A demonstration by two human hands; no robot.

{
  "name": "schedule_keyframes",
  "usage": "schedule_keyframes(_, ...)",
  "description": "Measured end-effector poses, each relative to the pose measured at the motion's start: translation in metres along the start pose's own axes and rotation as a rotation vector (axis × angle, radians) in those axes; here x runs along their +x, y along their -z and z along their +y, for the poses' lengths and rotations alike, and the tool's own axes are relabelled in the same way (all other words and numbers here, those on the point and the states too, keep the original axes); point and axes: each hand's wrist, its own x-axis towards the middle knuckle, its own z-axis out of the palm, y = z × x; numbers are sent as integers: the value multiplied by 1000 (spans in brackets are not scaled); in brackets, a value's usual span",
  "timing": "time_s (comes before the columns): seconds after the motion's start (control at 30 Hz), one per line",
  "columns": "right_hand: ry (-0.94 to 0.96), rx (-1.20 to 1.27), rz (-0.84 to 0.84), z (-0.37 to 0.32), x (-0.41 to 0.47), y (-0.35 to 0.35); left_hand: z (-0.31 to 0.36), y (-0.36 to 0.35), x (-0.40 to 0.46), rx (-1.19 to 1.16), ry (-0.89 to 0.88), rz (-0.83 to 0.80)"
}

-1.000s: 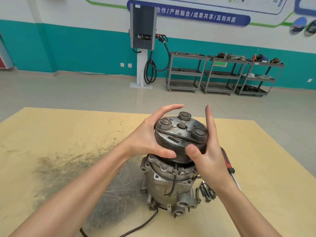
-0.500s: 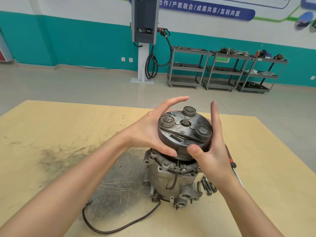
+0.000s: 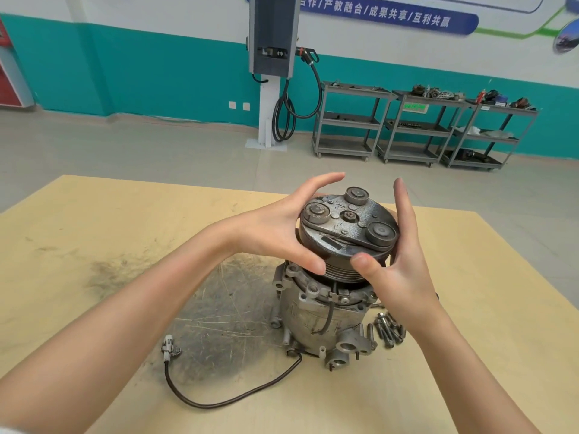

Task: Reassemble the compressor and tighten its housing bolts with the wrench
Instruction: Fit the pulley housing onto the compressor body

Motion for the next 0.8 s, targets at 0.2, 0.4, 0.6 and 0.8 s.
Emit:
schedule_keyframes(0.2,-22,4,-21,0,1,2,3,6,-3,38,143,-24)
schedule_keyframes(0.4,-27,7,-103,-5,4,9,8,7,2,-18,149,-81)
schedule_keyframes(0.6,-17,-13,-145,-4,8,16,16,18,4,169,171,-145)
schedule_keyframes(0.8,-21,-20,-118,-4,6,17,26,38,-3,31,90,82)
